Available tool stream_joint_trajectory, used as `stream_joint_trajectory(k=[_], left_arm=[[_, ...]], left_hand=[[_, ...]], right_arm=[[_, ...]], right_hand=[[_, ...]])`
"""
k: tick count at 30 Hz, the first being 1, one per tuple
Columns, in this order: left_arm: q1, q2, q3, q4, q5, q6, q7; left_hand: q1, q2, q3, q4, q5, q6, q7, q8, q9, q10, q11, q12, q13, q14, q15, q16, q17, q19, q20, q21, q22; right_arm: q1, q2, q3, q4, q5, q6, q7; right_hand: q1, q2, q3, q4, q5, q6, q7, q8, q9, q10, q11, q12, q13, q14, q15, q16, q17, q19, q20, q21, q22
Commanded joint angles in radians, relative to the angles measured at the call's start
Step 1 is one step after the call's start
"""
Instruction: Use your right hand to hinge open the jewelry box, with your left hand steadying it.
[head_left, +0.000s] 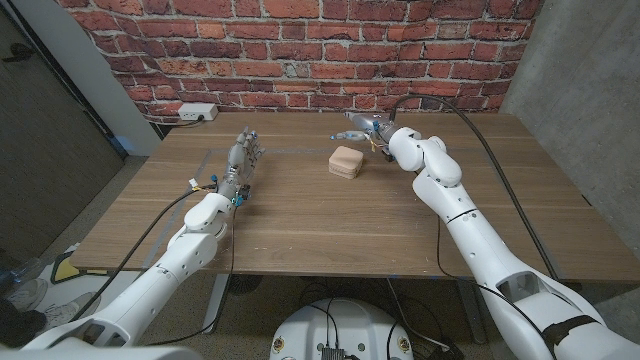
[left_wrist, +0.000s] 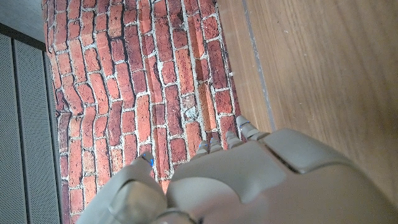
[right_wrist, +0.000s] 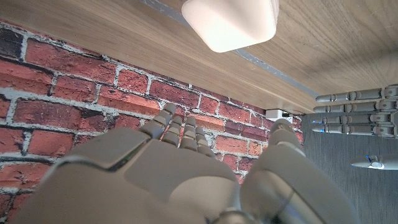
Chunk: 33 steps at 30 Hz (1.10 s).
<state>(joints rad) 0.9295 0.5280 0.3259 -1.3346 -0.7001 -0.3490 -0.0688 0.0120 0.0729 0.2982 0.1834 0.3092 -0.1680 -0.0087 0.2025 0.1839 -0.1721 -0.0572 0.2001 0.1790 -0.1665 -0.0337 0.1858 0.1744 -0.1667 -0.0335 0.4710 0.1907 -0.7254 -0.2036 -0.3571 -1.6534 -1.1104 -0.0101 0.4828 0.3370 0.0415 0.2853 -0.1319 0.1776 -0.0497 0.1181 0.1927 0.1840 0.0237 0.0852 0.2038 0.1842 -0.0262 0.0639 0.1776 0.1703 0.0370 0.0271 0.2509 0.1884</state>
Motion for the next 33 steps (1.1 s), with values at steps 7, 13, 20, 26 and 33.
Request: stream_joint_trajectory(k=[7, 13, 20, 26, 33], left_arm=[[-0.004, -0.01, -0.004, 0.025, -0.01, -0.011, -0.014], [-0.003, -0.011, -0.006, 0.027, -0.012, -0.015, -0.015], [-0.002, -0.012, -0.009, 0.031, -0.014, -0.019, -0.018], [0.001, -0.012, -0.012, 0.031, -0.015, -0.021, -0.015], [0.002, -0.013, -0.014, 0.036, -0.018, -0.021, -0.015]], left_hand=[[0.006, 0.088, -0.001, -0.003, 0.005, -0.155, 0.006, -0.006, 0.002, -0.132, -0.001, 0.005, 0.003, -0.141, -0.007, 0.0, 0.003, -0.074, -0.024, 0.007, 0.003], [0.006, 0.088, -0.002, -0.003, 0.005, -0.153, 0.009, -0.006, 0.003, -0.129, -0.001, 0.005, 0.003, -0.138, -0.006, 0.0, 0.003, -0.072, -0.023, 0.007, 0.003], [0.007, 0.088, -0.002, -0.003, 0.005, -0.152, 0.009, -0.006, 0.003, -0.129, 0.0, 0.005, 0.003, -0.136, -0.005, 0.0, 0.003, -0.071, -0.022, 0.007, 0.003], [0.007, 0.088, -0.002, -0.003, 0.006, -0.152, 0.009, -0.006, 0.003, -0.127, 0.0, 0.005, 0.003, -0.135, -0.007, 0.0, 0.003, -0.071, -0.019, 0.006, 0.002], [0.006, 0.087, -0.003, -0.003, 0.006, -0.15, 0.009, -0.006, 0.003, -0.125, 0.0, 0.005, 0.003, -0.133, -0.009, 0.0, 0.003, -0.071, -0.016, 0.006, 0.002]], right_arm=[[0.092, -0.003, -0.114, 0.043, -0.144, -0.046, 0.13], [0.136, 0.006, -0.156, 0.079, -0.192, -0.07, 0.211], [0.186, 0.014, -0.201, 0.133, -0.23, -0.078, 0.28], [0.241, 0.036, -0.236, 0.216, -0.24, -0.088, 0.339], [0.265, 0.04, -0.264, 0.256, -0.245, -0.099, 0.333]], right_hand=[[-0.001, -0.07, -0.038, -0.011, 0.023, 0.014, 0.029, 0.006, 0.007, 0.017, 0.023, 0.012, 0.007, 0.025, 0.006, 0.008, 0.003, 0.033, 0.039, 0.002, 0.002], [0.026, -0.126, -0.068, -0.023, 0.053, -0.068, 0.067, -0.011, 0.01, -0.055, 0.05, -0.006, 0.015, -0.007, 0.023, 0.0, 0.007, 0.019, 0.054, -0.014, 0.003], [0.049, -0.144, -0.081, -0.023, 0.074, -0.132, 0.084, -0.017, 0.012, -0.109, 0.073, -0.011, 0.023, -0.015, 0.031, 0.006, 0.013, 0.001, 0.047, -0.025, 0.005], [0.075, -0.143, -0.082, -0.025, 0.089, -0.157, 0.088, -0.012, 0.013, -0.113, 0.094, -0.002, 0.028, 0.002, 0.039, 0.016, 0.017, 0.02, 0.058, -0.02, 0.006], [0.116, -0.131, -0.079, -0.023, 0.106, -0.2, 0.038, -0.009, 0.014, -0.119, 0.115, 0.007, 0.033, 0.029, 0.055, 0.024, 0.018, 0.061, 0.08, -0.009, 0.007]])
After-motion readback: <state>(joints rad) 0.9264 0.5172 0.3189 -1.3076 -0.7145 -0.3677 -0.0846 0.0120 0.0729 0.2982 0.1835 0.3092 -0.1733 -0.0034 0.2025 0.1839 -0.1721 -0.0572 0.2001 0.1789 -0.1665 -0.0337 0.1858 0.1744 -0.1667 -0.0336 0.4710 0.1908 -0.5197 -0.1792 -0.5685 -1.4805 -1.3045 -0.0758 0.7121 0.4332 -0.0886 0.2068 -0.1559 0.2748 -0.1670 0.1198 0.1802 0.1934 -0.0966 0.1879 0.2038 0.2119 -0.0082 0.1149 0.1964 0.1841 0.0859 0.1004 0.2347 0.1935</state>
